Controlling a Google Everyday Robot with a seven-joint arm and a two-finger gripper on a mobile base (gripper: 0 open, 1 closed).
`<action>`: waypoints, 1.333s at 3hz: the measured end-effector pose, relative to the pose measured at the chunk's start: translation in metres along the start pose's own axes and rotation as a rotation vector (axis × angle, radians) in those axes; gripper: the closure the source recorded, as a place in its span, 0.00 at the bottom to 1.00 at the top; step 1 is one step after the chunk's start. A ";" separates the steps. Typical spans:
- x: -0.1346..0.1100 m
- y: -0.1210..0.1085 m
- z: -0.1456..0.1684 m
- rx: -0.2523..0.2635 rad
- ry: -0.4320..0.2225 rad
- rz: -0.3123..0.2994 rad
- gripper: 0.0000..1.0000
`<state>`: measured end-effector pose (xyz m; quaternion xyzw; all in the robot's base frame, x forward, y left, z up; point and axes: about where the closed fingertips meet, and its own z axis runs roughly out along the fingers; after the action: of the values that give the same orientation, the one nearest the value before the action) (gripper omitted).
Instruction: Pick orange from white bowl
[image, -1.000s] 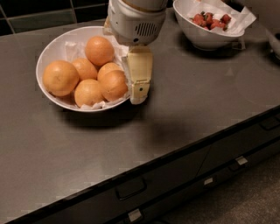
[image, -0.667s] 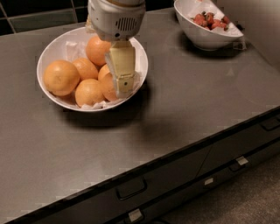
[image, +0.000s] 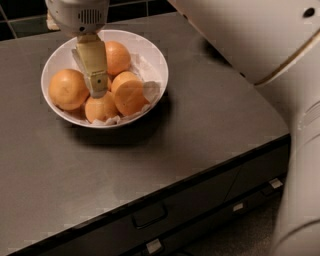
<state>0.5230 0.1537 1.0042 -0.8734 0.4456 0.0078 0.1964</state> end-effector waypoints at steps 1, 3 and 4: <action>0.000 0.000 0.000 0.000 0.000 0.000 0.00; -0.013 -0.009 0.016 -0.002 -0.058 -0.028 0.00; -0.017 -0.011 0.030 -0.036 -0.089 -0.033 0.11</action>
Offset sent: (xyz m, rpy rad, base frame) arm 0.0013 0.0154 -0.0081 0.0154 0.0216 0.0411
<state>0.5267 0.1828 0.9836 -0.8829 0.4217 0.0512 0.2003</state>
